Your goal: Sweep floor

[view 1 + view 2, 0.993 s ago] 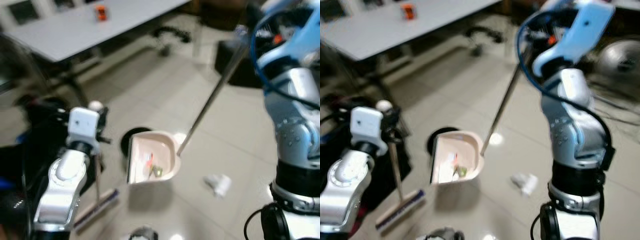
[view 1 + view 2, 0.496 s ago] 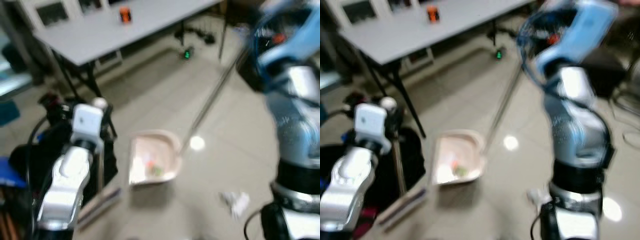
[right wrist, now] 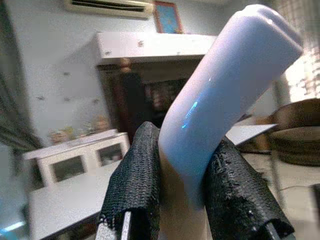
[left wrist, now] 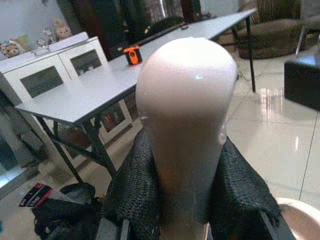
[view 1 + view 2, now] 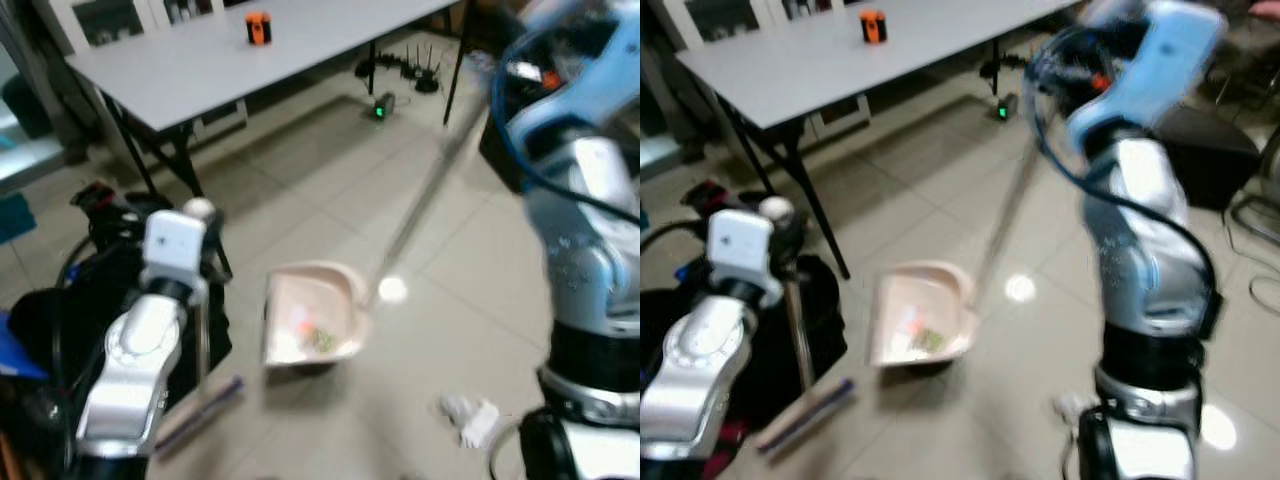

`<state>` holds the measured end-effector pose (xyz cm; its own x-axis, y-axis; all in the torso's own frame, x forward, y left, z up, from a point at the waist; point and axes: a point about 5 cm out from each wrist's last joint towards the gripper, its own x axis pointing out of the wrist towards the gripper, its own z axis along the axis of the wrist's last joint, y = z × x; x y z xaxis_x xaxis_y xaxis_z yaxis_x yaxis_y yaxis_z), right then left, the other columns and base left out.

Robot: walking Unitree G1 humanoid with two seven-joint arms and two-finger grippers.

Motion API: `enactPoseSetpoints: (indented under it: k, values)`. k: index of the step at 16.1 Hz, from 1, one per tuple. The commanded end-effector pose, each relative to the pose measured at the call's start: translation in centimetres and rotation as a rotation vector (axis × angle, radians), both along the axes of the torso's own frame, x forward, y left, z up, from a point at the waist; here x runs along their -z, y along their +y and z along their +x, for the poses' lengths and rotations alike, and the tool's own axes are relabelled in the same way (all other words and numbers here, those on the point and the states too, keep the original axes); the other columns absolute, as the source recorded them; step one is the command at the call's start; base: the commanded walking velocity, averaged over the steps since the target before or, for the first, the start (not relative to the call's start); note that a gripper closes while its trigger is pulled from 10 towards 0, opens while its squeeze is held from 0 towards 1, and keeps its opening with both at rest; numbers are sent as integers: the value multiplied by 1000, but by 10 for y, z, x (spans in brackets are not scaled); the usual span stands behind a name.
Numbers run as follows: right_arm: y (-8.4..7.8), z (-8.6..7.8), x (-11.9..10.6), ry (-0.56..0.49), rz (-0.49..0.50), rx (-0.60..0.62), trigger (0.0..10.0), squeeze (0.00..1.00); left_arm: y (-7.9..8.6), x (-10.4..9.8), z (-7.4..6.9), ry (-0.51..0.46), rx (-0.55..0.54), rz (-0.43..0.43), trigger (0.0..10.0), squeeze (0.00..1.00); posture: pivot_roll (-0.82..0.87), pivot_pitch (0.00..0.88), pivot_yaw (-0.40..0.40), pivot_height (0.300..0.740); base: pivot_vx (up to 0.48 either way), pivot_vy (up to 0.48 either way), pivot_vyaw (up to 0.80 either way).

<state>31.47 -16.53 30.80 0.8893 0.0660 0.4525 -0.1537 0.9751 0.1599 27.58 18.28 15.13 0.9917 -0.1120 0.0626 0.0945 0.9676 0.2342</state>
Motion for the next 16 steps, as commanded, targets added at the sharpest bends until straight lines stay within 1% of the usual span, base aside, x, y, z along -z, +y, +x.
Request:
enactPoseSetpoints:
  k: [1, 11, 14, 16]
  values:
    - [11, -4, -11, -75, -1, -39, 10000, 0, 6, -7, 0, -30, -21, 22, 10000, 0, 34, 27, 56, 740, 319, 0, 0]
    - [21, 1, -1, -71, -72, -37, 10000, 0, 7, -8, 2, -25, -21, 17, 10000, 0, 38, 26, 61, 740, 322, 0, 0]
    - [20, 2, 0, -69, -80, -27, 10000, 0, 6, -8, 2, -27, -16, 16, 10000, 0, 37, 27, 66, 740, 322, 0, 765]
    - [18, 1, 0, -77, -56, -17, 10000, 0, 6, -9, 3, -26, -11, 17, 10000, 0, 35, 27, 68, 740, 321, 0, 0]
